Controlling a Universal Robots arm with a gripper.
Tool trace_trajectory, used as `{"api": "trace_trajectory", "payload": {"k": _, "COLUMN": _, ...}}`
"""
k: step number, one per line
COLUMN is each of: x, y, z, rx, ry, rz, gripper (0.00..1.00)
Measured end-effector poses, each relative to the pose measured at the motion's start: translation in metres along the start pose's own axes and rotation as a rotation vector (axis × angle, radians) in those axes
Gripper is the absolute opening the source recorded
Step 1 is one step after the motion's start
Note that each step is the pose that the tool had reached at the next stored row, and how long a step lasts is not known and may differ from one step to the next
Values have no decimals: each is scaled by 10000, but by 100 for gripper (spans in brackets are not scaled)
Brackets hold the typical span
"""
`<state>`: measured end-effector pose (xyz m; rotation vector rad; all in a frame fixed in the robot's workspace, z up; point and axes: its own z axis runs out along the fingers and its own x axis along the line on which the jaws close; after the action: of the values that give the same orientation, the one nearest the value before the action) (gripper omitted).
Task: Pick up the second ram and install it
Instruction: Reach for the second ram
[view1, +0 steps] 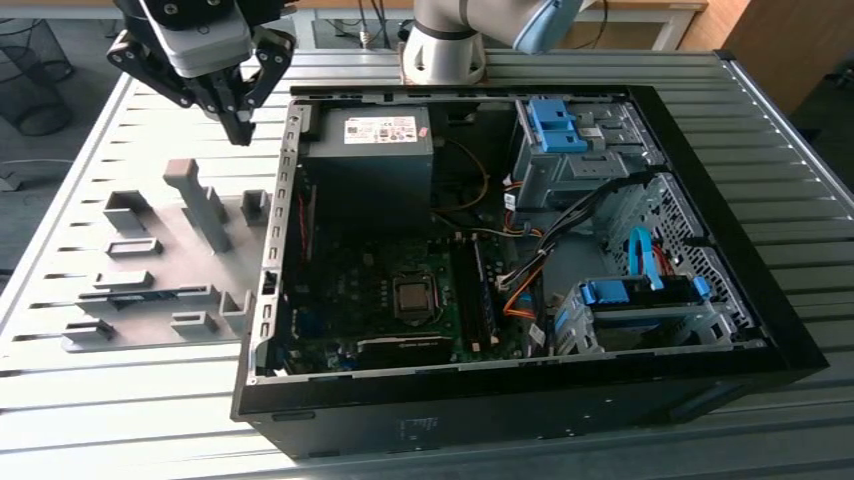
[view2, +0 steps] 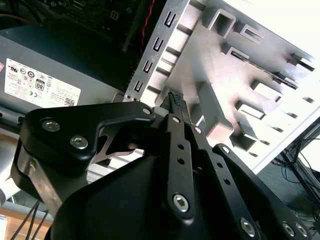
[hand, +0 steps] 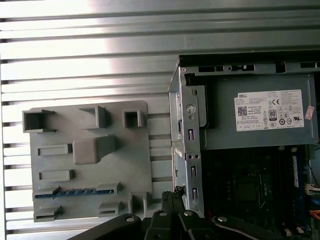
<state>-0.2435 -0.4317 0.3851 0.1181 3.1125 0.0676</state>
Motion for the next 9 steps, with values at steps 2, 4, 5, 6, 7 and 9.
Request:
{"api": "trace_trajectory", "payload": {"k": 2, "x": 2, "y": 0, "z": 0, "rx": 0, "ry": 0, "rz": -1, "gripper": 10}}
{"api": "trace_trajectory", "payload": {"k": 4, "x": 17, "y": -1, "z": 0, "rx": 1, "ry": 1, "rz": 0, "gripper": 10}}
{"api": "trace_trajectory", "payload": {"k": 5, "x": 17, "y": -1, "z": 1, "rx": 0, "ry": 0, "rz": -1, "gripper": 10}}
{"api": "trace_trajectory", "payload": {"k": 6, "x": 17, "y": -1, "z": 2, "rx": 0, "ry": 0, "rz": 0, "gripper": 10}}
{"api": "trace_trajectory", "payload": {"k": 7, "x": 16, "y": -1, "z": 2, "rx": 0, "ry": 0, "rz": -1, "gripper": 10}}
{"api": "trace_trajectory", "payload": {"k": 9, "x": 20, "y": -2, "z": 3, "rx": -2, "ry": -2, "rz": 0, "gripper": 10}}
